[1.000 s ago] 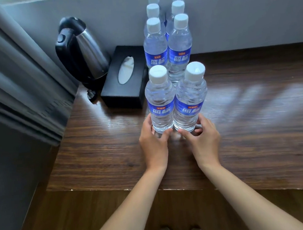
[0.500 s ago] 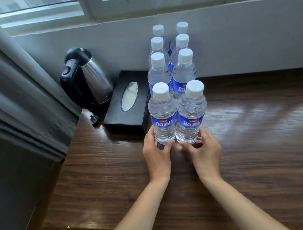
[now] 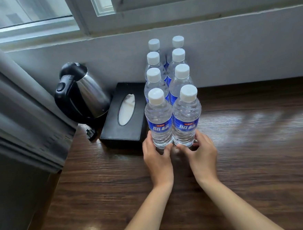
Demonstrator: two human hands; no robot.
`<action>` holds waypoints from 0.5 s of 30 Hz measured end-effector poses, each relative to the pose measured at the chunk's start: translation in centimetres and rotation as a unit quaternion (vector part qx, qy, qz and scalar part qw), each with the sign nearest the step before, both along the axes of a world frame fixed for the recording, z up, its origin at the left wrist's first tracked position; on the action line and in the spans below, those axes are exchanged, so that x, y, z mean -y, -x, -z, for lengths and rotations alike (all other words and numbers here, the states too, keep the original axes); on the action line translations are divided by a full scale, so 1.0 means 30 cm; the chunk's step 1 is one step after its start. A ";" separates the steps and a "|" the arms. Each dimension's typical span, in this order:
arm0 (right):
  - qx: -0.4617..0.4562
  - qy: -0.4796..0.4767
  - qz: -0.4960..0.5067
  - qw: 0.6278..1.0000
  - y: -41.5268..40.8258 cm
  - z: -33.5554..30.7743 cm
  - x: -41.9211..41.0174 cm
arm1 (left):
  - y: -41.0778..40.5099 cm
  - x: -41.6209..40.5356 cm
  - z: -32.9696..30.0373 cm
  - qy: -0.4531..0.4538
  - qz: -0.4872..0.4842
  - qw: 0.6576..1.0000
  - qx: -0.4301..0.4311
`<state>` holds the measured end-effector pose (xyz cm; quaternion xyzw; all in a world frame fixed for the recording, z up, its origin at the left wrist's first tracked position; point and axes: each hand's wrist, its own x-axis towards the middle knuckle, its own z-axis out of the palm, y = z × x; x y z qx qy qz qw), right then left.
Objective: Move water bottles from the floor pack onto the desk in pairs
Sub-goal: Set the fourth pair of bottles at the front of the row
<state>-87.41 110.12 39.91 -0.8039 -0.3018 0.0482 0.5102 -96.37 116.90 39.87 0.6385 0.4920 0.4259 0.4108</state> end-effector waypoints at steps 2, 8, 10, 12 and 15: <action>0.006 0.001 -0.002 1.000 -0.004 0.001 -0.002 | -0.002 0.003 0.005 0.000 -0.002 1.000 -0.001; 0.009 0.009 -0.004 1.000 -0.011 -0.001 -0.011 | -0.003 0.001 0.014 -0.006 -0.005 1.000 -0.005; 0.010 0.012 -0.006 1.000 -0.016 -0.002 -0.013 | -0.008 0.001 0.019 -0.003 -0.008 1.000 -0.015; 0.008 0.014 -0.008 1.000 -0.017 -0.002 -0.013 | -0.007 0.001 0.021 -0.002 -0.007 1.000 -0.026; 0.013 0.017 -0.009 1.000 -0.016 -0.001 -0.012 | -0.003 -0.001 0.025 -0.008 -0.006 0.999 -0.036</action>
